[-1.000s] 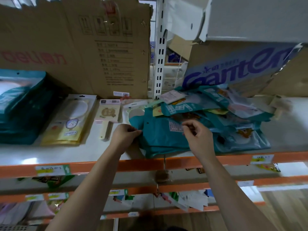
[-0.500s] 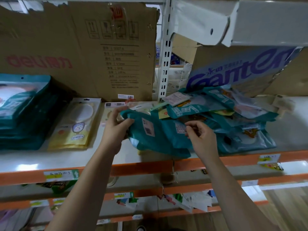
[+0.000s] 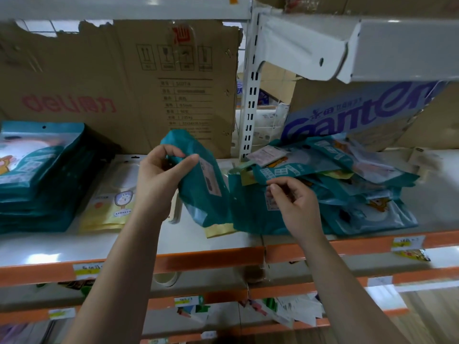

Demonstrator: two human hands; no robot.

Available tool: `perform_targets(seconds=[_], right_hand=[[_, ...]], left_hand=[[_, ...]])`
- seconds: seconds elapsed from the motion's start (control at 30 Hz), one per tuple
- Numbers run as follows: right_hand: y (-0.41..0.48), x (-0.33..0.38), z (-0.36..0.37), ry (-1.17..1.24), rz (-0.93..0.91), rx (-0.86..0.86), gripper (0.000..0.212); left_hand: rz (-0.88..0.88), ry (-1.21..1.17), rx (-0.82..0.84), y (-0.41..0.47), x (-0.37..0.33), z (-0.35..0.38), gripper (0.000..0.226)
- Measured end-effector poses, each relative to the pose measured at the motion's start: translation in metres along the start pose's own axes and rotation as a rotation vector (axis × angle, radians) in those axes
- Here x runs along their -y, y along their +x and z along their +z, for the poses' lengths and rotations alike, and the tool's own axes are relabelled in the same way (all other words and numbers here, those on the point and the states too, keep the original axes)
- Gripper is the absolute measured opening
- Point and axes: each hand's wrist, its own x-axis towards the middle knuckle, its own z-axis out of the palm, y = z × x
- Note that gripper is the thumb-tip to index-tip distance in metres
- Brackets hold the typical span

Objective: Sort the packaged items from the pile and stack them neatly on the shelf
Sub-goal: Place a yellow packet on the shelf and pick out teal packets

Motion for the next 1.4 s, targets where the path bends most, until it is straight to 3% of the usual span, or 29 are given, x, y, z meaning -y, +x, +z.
perform_targets(seconds=[0.1, 0.2, 0.23, 0.33, 0.47, 0.53, 0.7, 0.93, 1.07, 1.13, 1.3, 1.4], right_hand=[[0.002, 0.0, 0.0, 0.032, 0.038, -0.012, 0.013], [0.007, -0.002, -0.001, 0.137, 0.116, -0.035, 0.015], [0.008, -0.003, -0.001, 0.162, 0.143, -0.049, 0.015], [0.012, -0.003, -0.003, 0.204, 0.215, -0.084, 0.02], [0.016, 0.0, -0.005, 0.38, 0.412, -0.061, 0.034], [0.017, 0.004, -0.006, 0.484, 0.5, -0.027, 0.042], [0.019, 0.008, -0.014, 0.624, 0.607, 0.083, 0.063], [0.021, 0.019, -0.016, 0.816, 0.636, 0.299, 0.068], [0.022, 0.02, -0.012, 0.69, 0.687, 0.255, 0.063], [0.022, 0.017, -0.012, 0.588, 0.694, 0.217, 0.05], [0.02, 0.01, -0.014, 0.45, 0.639, 0.136, 0.02], [0.02, 0.005, -0.019, 0.44, 0.566, 0.059, 0.018]], left_hand=[[0.145, 0.034, 0.056, -0.004, -0.007, 0.007, 0.032], [0.233, 0.068, 0.094, -0.002, -0.003, 0.014, 0.066], [0.268, 0.105, 0.102, -0.001, 0.001, 0.016, 0.064], [0.387, 0.23, 0.137, -0.003, 0.013, 0.027, 0.019], [0.555, 0.254, 0.204, -0.013, 0.024, 0.042, 0.028], [0.633, 0.276, 0.268, -0.016, 0.031, 0.047, 0.022], [0.77, 0.348, 0.326, -0.024, 0.037, 0.054, 0.02], [0.658, 0.381, 0.486, -0.027, 0.056, 0.06, 0.026], [0.59, 0.419, 0.549, -0.032, 0.057, 0.064, 0.031], [0.57, 0.425, 0.55, -0.034, 0.06, 0.066, 0.036], [0.546, 0.453, 0.538, -0.039, 0.068, 0.07, 0.042], [0.551, 0.456, 0.467, -0.04, 0.073, 0.066, 0.042]])
